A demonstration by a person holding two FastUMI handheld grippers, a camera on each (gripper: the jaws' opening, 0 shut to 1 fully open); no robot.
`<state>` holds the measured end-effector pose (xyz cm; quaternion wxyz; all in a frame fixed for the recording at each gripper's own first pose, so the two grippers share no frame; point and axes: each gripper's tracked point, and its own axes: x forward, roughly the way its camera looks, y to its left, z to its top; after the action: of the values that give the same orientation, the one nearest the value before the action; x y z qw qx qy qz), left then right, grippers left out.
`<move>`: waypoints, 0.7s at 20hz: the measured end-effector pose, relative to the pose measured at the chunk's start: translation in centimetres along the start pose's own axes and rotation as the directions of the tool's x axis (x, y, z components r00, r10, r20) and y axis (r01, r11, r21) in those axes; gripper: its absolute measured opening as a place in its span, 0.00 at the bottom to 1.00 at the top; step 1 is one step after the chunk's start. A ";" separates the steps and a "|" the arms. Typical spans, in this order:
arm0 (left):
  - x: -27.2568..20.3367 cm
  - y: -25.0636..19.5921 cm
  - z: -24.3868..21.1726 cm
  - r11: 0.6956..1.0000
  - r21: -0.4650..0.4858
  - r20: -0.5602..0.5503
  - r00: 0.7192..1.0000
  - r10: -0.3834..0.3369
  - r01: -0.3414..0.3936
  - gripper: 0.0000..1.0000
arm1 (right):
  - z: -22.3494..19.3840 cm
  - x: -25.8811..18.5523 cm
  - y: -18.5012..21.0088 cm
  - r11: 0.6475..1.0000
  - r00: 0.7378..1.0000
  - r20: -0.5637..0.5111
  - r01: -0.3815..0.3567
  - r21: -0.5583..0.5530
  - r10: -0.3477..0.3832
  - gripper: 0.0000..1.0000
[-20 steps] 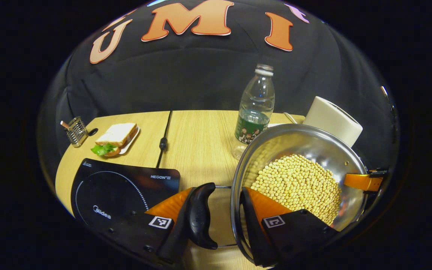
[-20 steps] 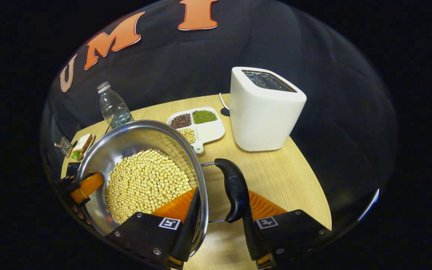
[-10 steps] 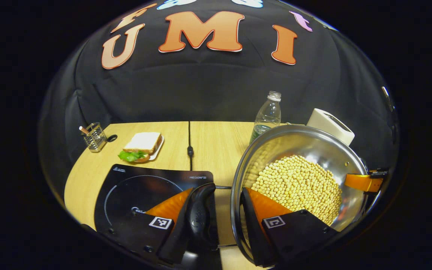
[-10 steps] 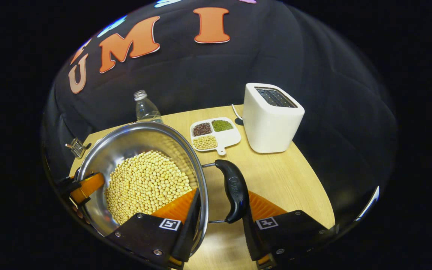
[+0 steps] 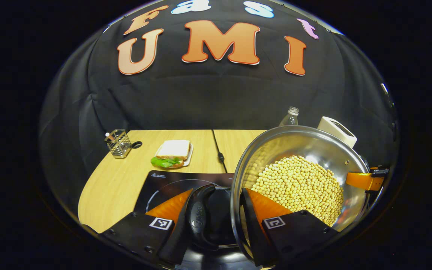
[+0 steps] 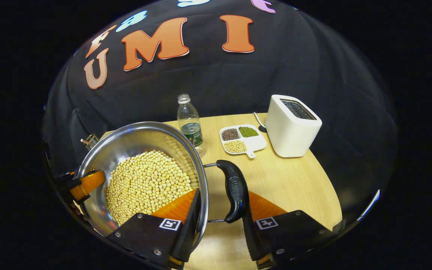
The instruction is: First push the handle of the pot to place it horizontally, then grasp the pot with both hands and set it on the induction cooktop.
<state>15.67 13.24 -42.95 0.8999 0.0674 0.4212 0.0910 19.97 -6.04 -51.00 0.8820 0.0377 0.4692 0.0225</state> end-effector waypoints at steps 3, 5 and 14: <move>-1.1 2.8 0.7 0.999 -0.005 0.006 0.999 0.033 -0.033 0.74 | 0.1 0.3 -0.1 0.999 1.000 0.001 -0.028 -0.018 0.028 0.58; -1.7 4.8 0.6 0.999 -0.016 0.006 0.999 0.052 -0.052 0.74 | 0.6 0.5 -0.3 0.999 0.999 0.002 -0.044 -0.030 0.044 0.58; -4.2 12.2 0.7 0.990 -0.048 0.028 0.991 0.134 -0.133 0.74 | 0.9 1.3 -1.1 0.991 0.994 0.008 -0.109 -0.072 0.110 0.58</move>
<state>12.23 24.21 -36.98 0.8996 0.0761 0.3993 0.1597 21.41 -7.07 -51.69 0.8831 0.0319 0.4599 0.0875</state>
